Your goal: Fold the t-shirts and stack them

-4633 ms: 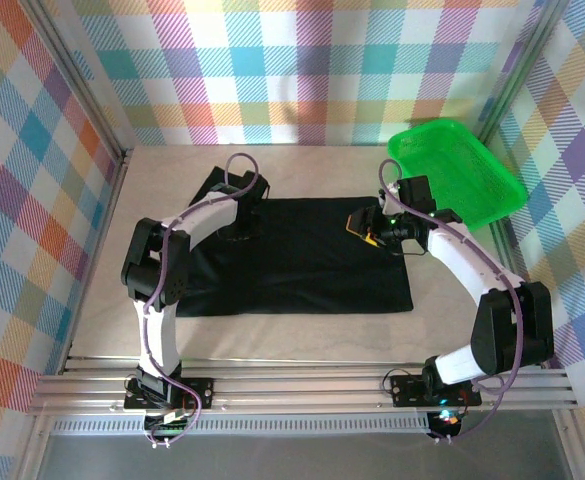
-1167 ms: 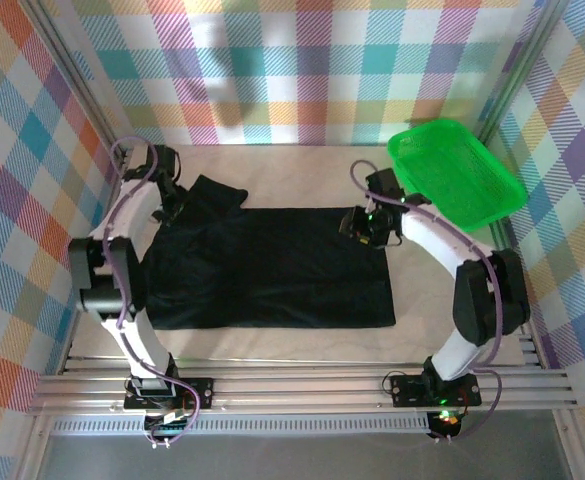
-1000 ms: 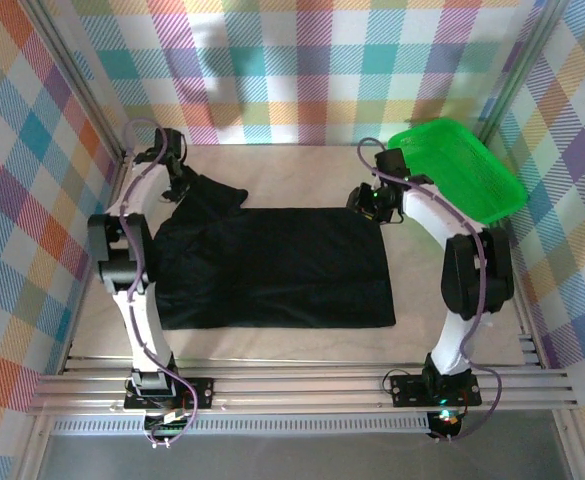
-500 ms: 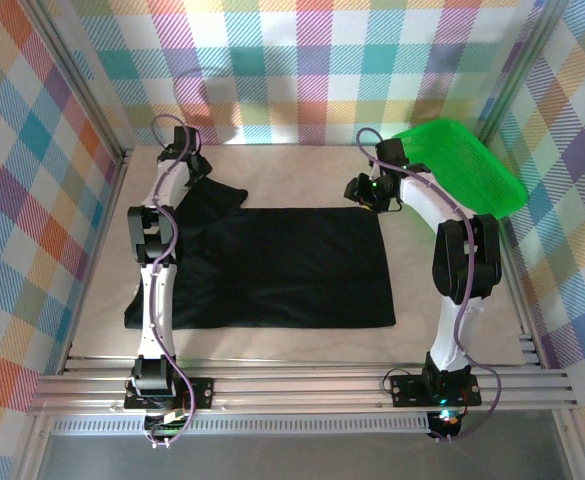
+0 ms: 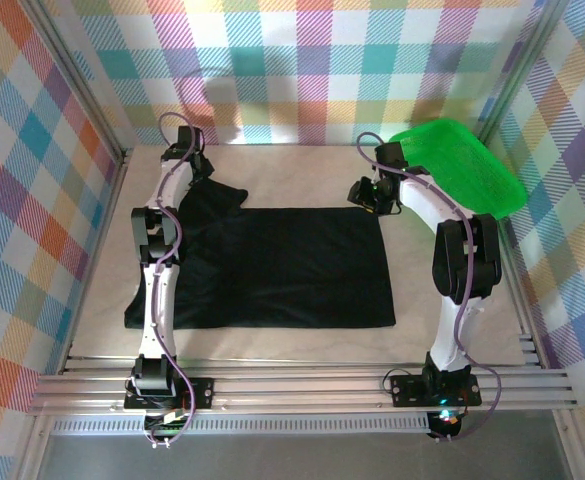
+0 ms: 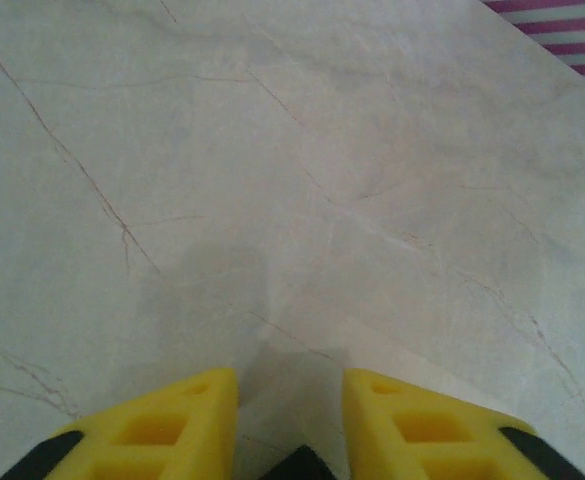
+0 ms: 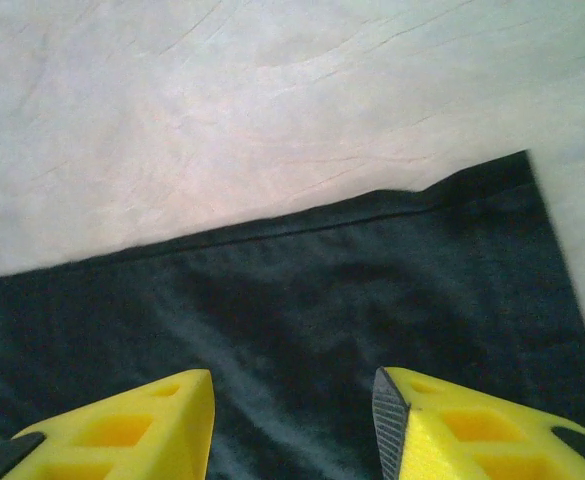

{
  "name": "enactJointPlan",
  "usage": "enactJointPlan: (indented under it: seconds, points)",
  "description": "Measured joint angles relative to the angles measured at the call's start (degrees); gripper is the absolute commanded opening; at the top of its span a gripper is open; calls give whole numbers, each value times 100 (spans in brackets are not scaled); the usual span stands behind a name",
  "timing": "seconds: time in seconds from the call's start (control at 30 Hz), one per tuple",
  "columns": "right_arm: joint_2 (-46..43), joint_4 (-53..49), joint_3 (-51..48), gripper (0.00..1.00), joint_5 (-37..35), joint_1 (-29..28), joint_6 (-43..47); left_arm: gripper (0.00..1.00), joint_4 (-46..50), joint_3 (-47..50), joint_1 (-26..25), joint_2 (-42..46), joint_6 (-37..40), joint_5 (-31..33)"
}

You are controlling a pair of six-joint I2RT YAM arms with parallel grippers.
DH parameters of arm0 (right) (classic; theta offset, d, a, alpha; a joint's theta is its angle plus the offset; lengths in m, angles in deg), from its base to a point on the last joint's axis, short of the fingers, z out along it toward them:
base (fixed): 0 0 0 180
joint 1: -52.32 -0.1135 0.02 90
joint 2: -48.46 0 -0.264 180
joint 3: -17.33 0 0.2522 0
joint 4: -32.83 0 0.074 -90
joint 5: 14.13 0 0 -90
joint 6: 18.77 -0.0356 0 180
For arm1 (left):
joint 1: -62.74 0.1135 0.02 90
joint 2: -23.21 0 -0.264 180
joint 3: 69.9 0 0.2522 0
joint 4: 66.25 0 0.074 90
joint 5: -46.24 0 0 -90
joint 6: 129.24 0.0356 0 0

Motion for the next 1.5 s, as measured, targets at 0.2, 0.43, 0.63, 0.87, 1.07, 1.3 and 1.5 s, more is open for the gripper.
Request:
enactJointPlan:
  seconds: [0.2, 0.43, 0.63, 0.87, 1.07, 1.3, 1.5]
  points:
    - [79, -76, 72, 48, -1106, -114, -142, 0, 181, -24, -4, 0, -20, 160]
    - [946, -415, 894, 45, -1971, -168, -398, 0, 492, -37, -131, 72, -140, 310]
    - [1582, -612, 1416, 41, -2212, -164, -389, 0, 841, 76, -238, 332, -238, 264]
    - [1950, -809, 1805, 38, -2232, -149, -240, 0, 964, 197, -247, 756, -256, 203]
    - [2048, -894, 1858, 27, -2236, -142, -199, 0, 1012, 201, -247, 949, -275, 160]
    - [2048, -953, 1880, 0, -2236, -144, -166, 0, 1121, 647, -247, 1270, -365, 90]
    - [1843, -776, 1576, 0, -2205, -144, 55, 0, 1091, 1644, -247, 1991, -455, -111]
